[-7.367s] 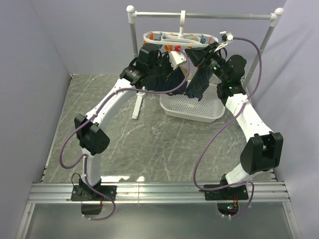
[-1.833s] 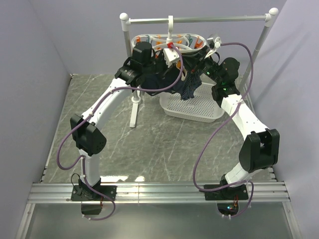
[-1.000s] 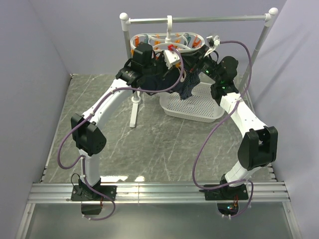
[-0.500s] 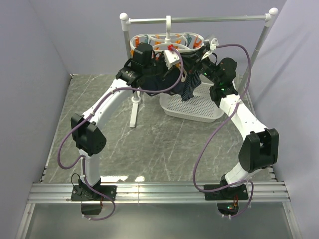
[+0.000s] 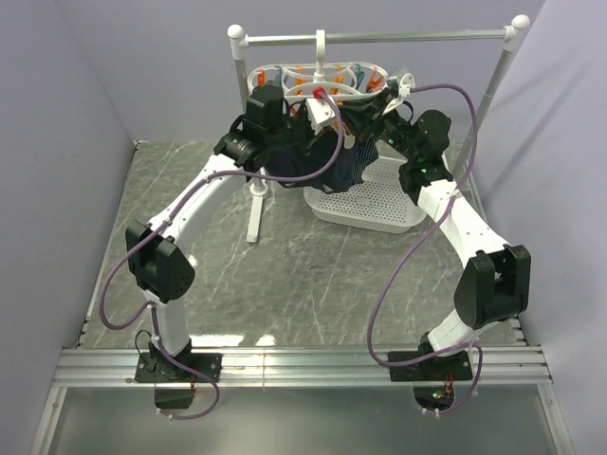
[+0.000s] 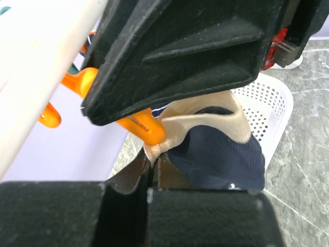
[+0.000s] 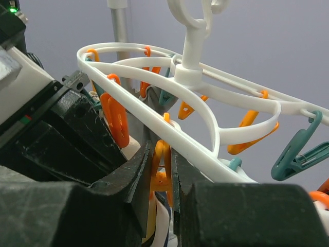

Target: Clip the underwear to the hanger

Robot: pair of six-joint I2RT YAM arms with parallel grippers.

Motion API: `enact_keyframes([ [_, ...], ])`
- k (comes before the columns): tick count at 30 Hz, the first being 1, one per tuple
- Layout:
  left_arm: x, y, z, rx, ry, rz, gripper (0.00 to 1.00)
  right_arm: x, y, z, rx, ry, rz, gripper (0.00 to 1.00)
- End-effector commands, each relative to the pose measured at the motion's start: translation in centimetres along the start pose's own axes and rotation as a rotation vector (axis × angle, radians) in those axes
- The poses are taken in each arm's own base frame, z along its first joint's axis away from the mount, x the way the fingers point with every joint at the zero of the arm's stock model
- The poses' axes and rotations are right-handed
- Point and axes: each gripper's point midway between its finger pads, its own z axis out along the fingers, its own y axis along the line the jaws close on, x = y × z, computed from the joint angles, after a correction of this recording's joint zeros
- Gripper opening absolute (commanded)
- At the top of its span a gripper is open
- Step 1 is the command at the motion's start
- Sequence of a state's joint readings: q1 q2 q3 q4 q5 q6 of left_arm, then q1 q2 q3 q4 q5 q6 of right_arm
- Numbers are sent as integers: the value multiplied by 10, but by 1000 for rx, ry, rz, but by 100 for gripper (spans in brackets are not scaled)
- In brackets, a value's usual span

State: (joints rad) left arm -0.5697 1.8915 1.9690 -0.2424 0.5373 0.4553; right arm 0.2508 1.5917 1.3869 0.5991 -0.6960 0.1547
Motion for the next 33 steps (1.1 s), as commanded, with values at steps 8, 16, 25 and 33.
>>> enact_keyframes([
  [8, -58, 14, -24, -53, -150, 74, 0, -6, 29, -3, -123, 23, 38, 0],
  [16, -59, 15, -26, -61, -161, 88, 0, -5, 26, -2, -125, 36, 74, 0],
  [25, -59, 13, -25, -58, -165, 90, 0, -7, 23, -2, -106, 32, 80, 32],
  [33, -51, 14, -23, -60, -144, 90, 0, -13, 22, -3, -90, 19, 90, 48],
])
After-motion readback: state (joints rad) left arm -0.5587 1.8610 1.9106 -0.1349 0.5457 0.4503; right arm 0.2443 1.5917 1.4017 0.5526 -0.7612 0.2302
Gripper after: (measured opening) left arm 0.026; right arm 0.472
